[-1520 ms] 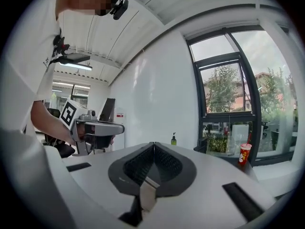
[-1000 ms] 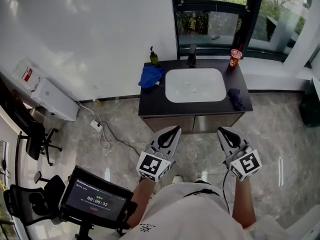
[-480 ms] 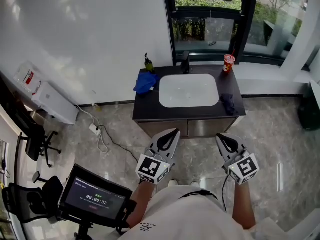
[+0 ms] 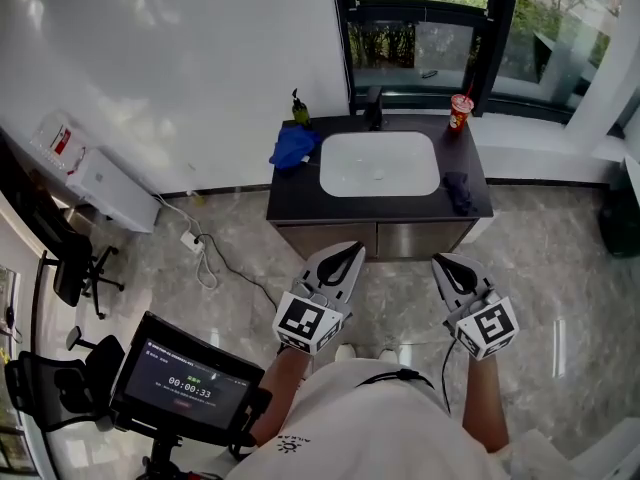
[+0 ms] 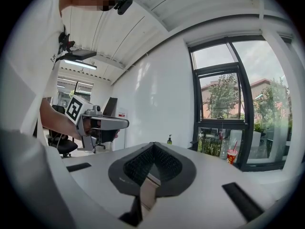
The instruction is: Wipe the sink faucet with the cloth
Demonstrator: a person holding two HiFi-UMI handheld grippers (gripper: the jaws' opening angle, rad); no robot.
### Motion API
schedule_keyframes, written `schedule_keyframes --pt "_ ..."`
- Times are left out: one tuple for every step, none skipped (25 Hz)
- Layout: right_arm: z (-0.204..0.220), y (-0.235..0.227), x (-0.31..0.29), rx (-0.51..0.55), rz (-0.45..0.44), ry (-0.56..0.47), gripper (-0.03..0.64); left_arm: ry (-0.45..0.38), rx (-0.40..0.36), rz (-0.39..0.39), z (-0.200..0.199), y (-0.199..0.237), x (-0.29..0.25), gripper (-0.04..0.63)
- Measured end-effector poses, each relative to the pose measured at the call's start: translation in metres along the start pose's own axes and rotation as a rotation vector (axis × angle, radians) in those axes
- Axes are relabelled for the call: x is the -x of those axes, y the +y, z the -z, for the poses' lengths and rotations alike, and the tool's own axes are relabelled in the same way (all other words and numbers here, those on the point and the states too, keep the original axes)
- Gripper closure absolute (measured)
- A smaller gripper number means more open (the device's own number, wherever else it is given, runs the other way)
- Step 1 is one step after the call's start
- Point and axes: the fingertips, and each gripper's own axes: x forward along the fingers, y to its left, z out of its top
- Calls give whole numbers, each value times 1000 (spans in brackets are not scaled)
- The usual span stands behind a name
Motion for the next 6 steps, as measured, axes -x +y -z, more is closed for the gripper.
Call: schedule_keyframes --pt "1 1 0 -2 -2 2 614 0 1 0 0 -1 1 595" --pt "1 2 0 -2 -4 4 614 0 3 -2 0 -1 1 595" --pt "1 2 0 -2 -7 7 614 0 4 -4 0 -1 1 597" --pt "1 2 0 0 -10 8 614 0 5 -6 0 -1 1 595" --pt "0 2 -1 2 -13 8 614 0 6 -8 0 0 1 595" --pt "-1 2 -2 5 -16 8 614 -1 6 -11 0 1 1 595"
